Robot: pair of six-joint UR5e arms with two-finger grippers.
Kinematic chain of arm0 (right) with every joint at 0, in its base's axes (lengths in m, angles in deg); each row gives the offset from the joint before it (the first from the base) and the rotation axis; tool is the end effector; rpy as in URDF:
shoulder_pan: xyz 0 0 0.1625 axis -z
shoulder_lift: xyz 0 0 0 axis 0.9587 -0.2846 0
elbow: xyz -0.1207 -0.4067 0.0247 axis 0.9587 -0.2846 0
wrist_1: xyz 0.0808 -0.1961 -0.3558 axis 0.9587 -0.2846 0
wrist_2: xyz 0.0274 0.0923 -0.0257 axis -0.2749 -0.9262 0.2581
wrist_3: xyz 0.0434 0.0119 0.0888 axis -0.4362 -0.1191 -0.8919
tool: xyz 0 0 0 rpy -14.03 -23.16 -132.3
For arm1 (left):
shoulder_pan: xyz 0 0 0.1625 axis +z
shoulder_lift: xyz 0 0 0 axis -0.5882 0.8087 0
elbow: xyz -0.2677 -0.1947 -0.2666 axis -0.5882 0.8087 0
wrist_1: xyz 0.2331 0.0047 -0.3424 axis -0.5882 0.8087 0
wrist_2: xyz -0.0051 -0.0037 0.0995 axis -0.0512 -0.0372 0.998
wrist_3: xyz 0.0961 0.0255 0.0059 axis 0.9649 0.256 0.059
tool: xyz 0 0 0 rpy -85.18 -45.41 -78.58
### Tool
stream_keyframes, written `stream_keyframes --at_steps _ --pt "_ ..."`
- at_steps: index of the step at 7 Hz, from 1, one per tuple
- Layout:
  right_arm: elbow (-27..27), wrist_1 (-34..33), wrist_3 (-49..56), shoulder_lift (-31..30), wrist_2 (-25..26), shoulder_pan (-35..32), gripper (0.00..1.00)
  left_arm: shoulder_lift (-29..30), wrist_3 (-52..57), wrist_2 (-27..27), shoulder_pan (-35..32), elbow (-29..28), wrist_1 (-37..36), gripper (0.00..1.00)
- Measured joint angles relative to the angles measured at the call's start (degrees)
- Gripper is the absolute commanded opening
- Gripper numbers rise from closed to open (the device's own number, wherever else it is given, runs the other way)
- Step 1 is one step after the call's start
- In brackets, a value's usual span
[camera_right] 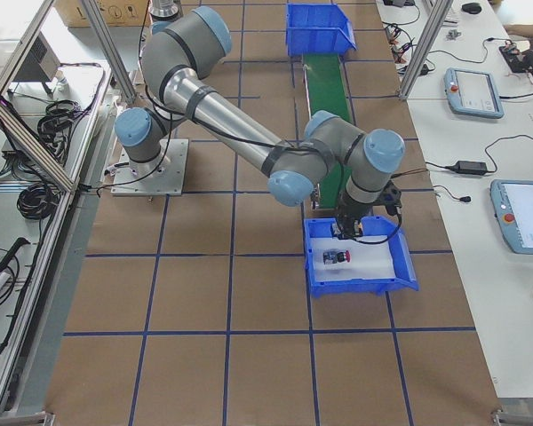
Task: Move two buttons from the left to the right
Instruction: 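Carry the yellow button with the right gripper over the far blue bin, then lower the yellow button into the far bin and open the right gripper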
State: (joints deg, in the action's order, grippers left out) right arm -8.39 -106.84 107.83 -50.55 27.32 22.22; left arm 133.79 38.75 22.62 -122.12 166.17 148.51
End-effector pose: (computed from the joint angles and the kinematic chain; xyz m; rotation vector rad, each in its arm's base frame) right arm -0.3665 -0.6564 0.3656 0.1258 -3.0676 -0.0682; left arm -0.0938 -0.5447 0.4905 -0.3270 3.0985 -0.1416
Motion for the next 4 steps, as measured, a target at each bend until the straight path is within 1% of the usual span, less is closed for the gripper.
stream_keyframes --at_steps 1,2,4 --pt "-3.68 -0.01 0.35 3.28 -0.77 -0.21 0.04 -0.22 -0.23 0.08 -0.4 0.21 -0.61 1.0" --pt "-5.91 -0.11 0.48 5.45 -1.34 -0.48 0.04 -0.36 -0.36 0.11 -0.78 0.58 -0.97 1.0" --pt "-8.87 -1.03 0.54 8.95 -2.44 -1.71 0.04 -0.3 -0.74 0.18 -2.14 1.02 -1.26 1.0"
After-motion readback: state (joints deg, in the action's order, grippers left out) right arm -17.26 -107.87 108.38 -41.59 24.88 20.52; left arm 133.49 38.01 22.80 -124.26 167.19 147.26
